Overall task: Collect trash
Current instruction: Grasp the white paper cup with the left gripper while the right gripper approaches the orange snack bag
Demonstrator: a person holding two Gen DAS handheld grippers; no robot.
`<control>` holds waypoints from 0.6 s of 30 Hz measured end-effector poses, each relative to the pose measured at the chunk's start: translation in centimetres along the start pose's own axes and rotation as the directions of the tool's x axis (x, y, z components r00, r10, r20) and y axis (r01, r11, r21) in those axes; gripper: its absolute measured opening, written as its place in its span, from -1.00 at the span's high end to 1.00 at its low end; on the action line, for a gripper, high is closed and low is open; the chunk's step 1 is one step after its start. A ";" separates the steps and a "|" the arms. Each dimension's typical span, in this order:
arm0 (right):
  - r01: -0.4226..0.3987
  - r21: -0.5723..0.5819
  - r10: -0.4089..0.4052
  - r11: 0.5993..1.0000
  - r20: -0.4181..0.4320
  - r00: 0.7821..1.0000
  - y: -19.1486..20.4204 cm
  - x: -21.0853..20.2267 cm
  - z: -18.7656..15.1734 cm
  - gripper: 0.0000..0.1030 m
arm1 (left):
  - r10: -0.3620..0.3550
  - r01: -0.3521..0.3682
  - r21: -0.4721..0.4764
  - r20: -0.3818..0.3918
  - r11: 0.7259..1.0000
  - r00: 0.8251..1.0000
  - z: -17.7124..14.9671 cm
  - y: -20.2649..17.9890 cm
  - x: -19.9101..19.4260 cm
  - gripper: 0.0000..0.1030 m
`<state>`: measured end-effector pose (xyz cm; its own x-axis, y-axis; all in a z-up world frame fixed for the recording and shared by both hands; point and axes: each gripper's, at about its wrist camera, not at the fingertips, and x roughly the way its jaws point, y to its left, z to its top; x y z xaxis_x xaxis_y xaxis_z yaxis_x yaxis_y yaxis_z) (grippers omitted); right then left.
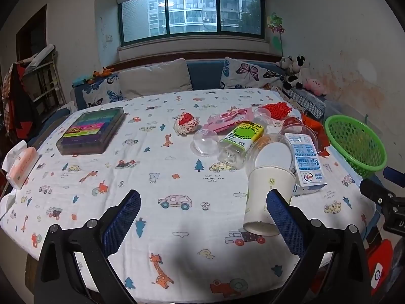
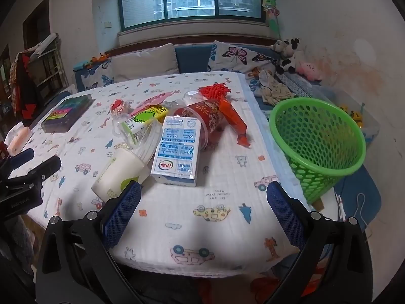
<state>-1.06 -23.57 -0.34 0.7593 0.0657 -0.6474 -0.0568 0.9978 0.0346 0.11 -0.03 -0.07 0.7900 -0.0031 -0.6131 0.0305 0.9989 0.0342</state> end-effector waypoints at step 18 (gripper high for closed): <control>-0.002 0.007 0.002 1.000 -0.019 1.000 -1.7 2.7 1.6 -0.92 | -0.109 0.121 0.095 -0.123 0.988 0.986 -1.1 -3.4 4.1 -0.88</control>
<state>2.18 -25.04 -0.93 0.7471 0.0677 -0.6613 -0.0536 0.9977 0.0416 2.62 -3.42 -3.57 0.7008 -0.1061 -0.7055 0.1838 0.9823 0.0348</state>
